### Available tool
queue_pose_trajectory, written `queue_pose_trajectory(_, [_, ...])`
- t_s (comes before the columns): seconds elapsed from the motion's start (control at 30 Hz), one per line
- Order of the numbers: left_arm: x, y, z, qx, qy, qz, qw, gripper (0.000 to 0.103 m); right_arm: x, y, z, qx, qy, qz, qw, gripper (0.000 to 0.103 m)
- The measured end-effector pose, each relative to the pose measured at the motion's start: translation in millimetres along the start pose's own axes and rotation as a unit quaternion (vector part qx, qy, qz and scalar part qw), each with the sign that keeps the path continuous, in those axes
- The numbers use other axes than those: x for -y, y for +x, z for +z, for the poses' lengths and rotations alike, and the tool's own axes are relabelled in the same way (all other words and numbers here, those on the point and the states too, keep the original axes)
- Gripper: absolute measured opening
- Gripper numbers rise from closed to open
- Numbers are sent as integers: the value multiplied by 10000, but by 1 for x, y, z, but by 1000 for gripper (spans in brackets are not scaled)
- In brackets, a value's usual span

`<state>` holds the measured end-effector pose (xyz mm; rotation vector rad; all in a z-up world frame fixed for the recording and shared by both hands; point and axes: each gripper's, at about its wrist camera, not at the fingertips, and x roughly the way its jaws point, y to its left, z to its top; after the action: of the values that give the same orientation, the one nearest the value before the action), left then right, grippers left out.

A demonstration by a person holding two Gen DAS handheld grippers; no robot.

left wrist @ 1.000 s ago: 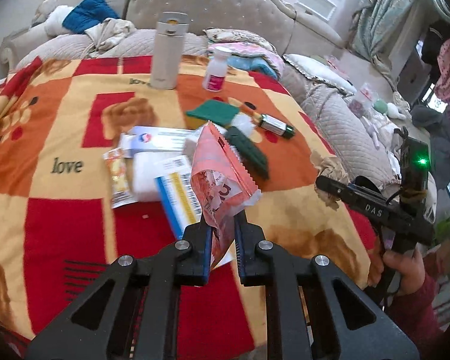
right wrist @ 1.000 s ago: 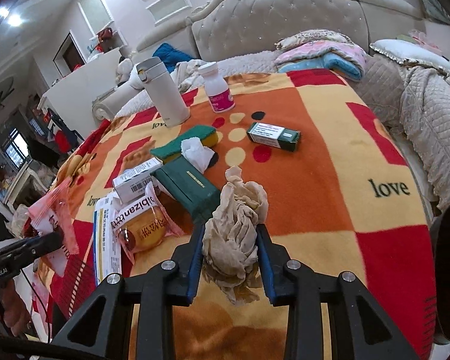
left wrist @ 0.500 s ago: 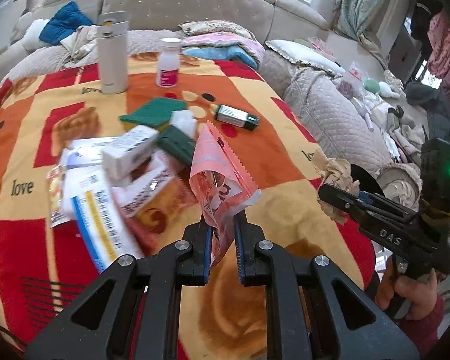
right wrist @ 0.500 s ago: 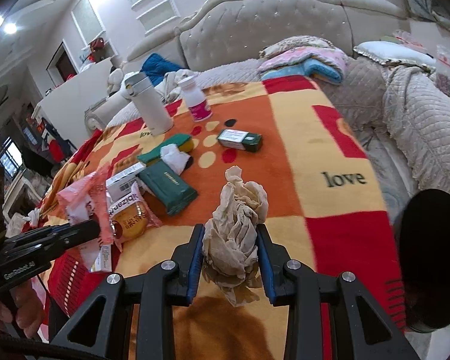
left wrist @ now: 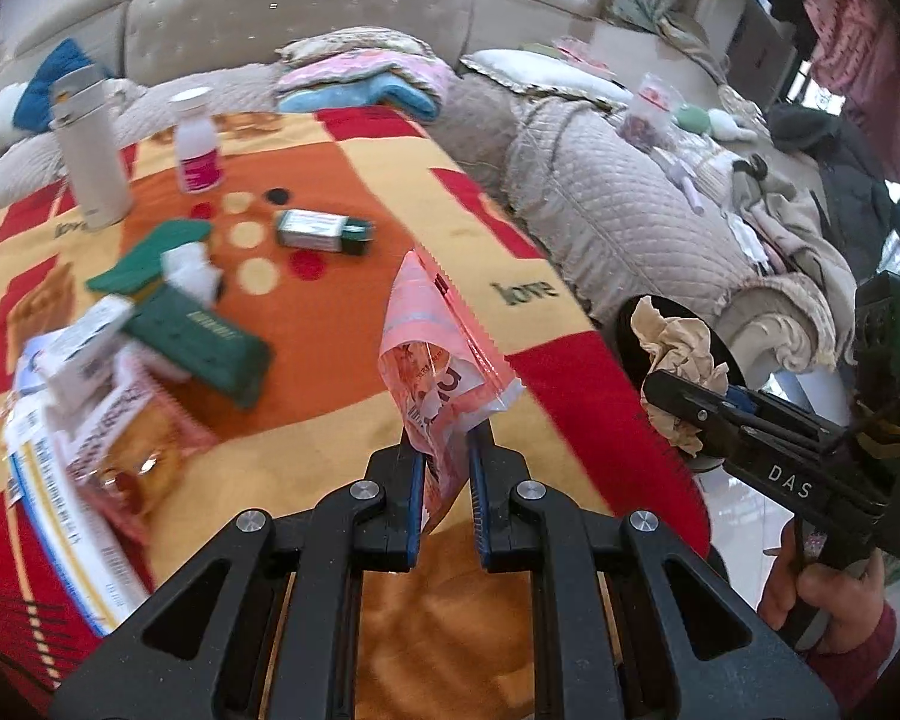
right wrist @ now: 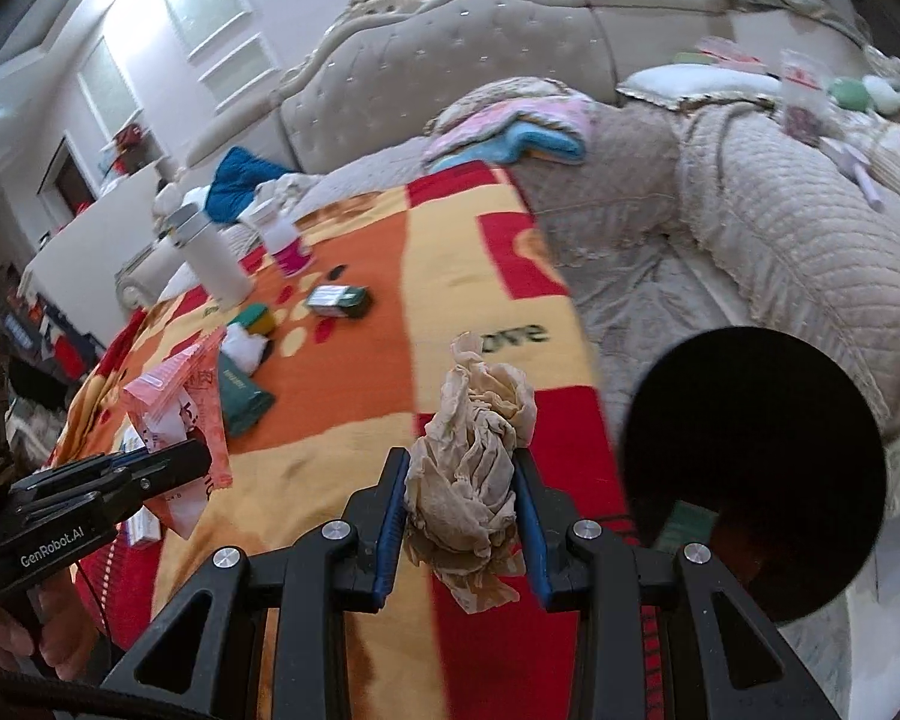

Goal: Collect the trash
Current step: 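Carry the pink wrapper and crumpled paper to the black bin and release both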

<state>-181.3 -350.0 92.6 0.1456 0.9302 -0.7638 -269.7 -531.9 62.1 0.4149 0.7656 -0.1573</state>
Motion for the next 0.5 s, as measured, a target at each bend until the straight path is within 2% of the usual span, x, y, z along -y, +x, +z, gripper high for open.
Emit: queue_pose_trajectory(0.5, [85,55,22,-307,420,-596,9969,11,80,-19,-5,105,673,-486,9965,32])
